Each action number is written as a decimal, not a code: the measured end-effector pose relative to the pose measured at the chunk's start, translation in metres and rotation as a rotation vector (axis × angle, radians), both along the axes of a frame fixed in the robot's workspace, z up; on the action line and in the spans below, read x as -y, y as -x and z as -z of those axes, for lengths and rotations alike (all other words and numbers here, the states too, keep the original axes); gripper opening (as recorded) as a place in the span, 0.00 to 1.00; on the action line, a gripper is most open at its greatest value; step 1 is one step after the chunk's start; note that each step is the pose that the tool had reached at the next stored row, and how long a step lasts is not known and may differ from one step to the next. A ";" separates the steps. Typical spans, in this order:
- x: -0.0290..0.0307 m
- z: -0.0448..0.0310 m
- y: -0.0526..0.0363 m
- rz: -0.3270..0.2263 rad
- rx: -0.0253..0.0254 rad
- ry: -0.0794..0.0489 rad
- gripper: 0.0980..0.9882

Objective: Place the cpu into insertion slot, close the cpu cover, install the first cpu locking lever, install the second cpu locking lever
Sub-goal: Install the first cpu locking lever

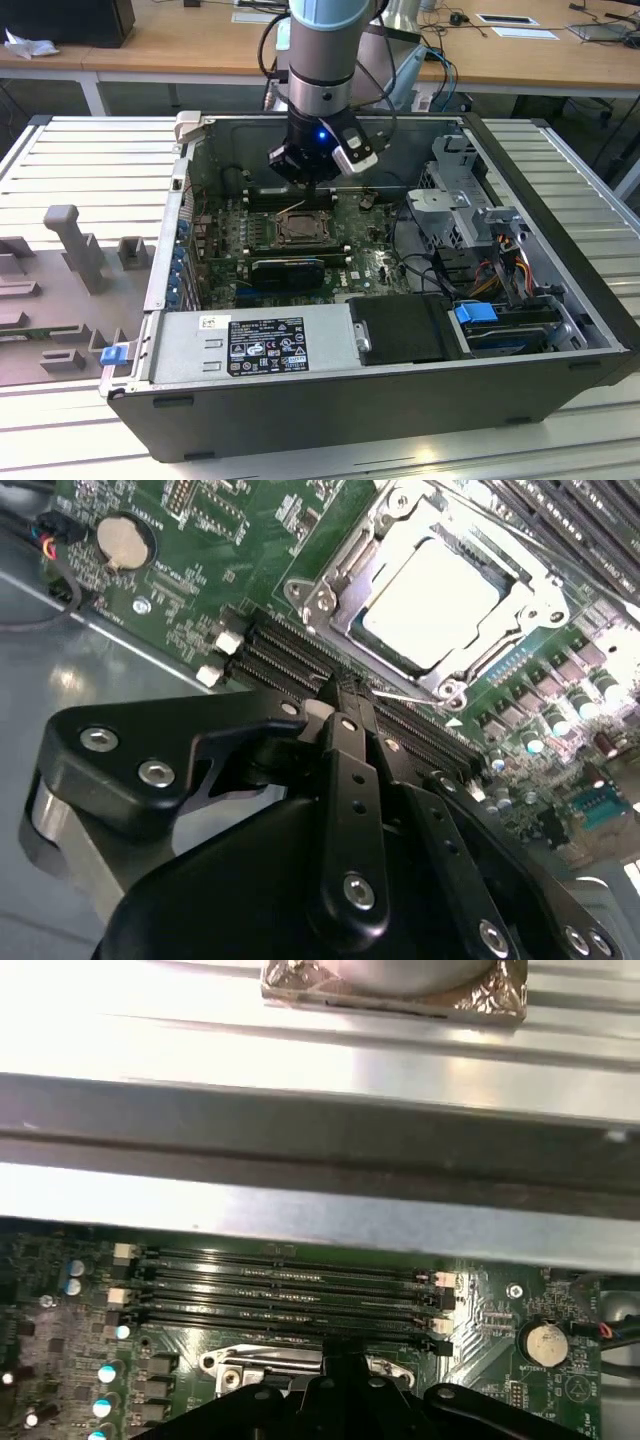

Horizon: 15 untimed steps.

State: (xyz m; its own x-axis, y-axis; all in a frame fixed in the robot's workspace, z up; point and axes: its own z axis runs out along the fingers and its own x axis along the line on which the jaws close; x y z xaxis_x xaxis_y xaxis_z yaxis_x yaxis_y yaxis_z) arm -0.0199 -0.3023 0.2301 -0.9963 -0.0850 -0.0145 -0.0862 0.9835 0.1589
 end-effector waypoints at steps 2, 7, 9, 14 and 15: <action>0.0002 -0.0002 0.0036 0.000 -0.0001 -0.009 0.01; 0.0002 -0.0002 0.0078 -0.003 0.0004 -0.010 0.01; -0.0002 0.0004 0.0078 -0.003 0.0005 -0.010 0.01; -0.0036 0.0032 0.0056 -0.004 0.0006 -0.011 0.01; -0.0037 0.0050 0.0029 -0.008 0.0005 -0.011 0.01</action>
